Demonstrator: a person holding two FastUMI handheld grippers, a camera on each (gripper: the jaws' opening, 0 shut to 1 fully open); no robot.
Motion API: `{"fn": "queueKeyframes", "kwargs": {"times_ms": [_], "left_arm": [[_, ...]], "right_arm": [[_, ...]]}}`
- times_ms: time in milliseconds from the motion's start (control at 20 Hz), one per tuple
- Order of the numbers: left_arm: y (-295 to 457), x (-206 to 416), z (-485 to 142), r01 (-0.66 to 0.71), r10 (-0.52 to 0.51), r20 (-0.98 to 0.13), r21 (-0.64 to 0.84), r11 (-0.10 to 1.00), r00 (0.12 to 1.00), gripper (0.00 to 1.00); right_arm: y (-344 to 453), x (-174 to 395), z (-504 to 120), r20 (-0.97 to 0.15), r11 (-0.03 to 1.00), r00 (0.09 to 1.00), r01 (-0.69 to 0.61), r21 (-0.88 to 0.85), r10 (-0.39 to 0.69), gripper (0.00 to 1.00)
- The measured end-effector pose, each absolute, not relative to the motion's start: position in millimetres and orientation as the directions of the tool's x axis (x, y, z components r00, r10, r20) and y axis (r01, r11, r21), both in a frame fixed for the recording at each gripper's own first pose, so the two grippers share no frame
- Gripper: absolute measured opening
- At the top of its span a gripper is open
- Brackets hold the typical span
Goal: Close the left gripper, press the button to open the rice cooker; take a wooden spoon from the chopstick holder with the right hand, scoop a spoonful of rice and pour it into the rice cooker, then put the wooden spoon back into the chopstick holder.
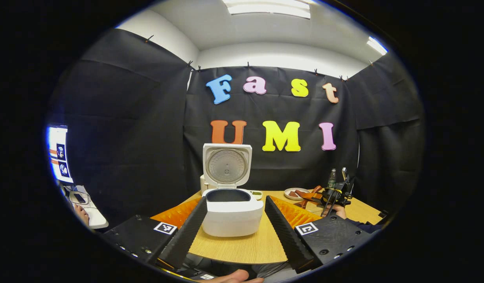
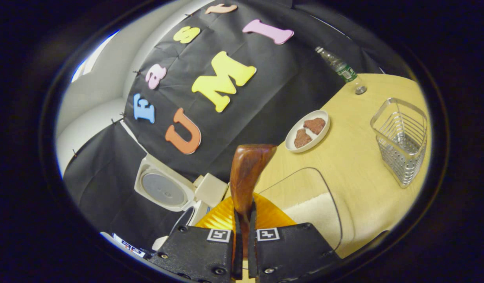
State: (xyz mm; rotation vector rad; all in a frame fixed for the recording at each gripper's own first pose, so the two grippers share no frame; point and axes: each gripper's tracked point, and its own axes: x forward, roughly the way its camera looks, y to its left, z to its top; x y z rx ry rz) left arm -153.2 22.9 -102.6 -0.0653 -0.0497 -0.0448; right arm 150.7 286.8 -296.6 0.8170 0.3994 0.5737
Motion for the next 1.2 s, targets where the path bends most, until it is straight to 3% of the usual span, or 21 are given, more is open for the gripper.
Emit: {"fn": "queueKeyframes", "kwargs": {"times_ms": [250, 550, 900, 1200], "left_arm": [[14.3, -151.0, -104.4, 0.062, -0.059, 0.049, -0.066, 0.996, 0.997, 0.94], [13.2, -150.8, -102.0, 0.059, -0.055, 0.057, -0.066, 0.996, 0.997, 0.94], [22.2, -153.8, -105.9, 0.052, -0.049, 0.056, -0.060, 0.997, 0.997, 0.94], [43.8, -158.0, -98.1, 0.023, -0.018, 0.074, -0.058, 0.998, 0.997, 0.94]], "right_arm": [[260.5, 160.2, -281.3, -0.061, 0.418, 0.801, -0.244, 0.875, 0.595, 0.10], [237.4, 169.4, -260.0, 0.047, -0.048, 0.780, -0.022, 0.999, 0.623, 0.10], [239.6, 179.4, -254.8, 0.014, -0.042, 0.784, 0.015, 0.999, 0.621, 0.10], [290.2, 174.0, -222.3, -0.040, 0.048, 0.758, 0.012, 0.999, 0.651, 0.10]]}}
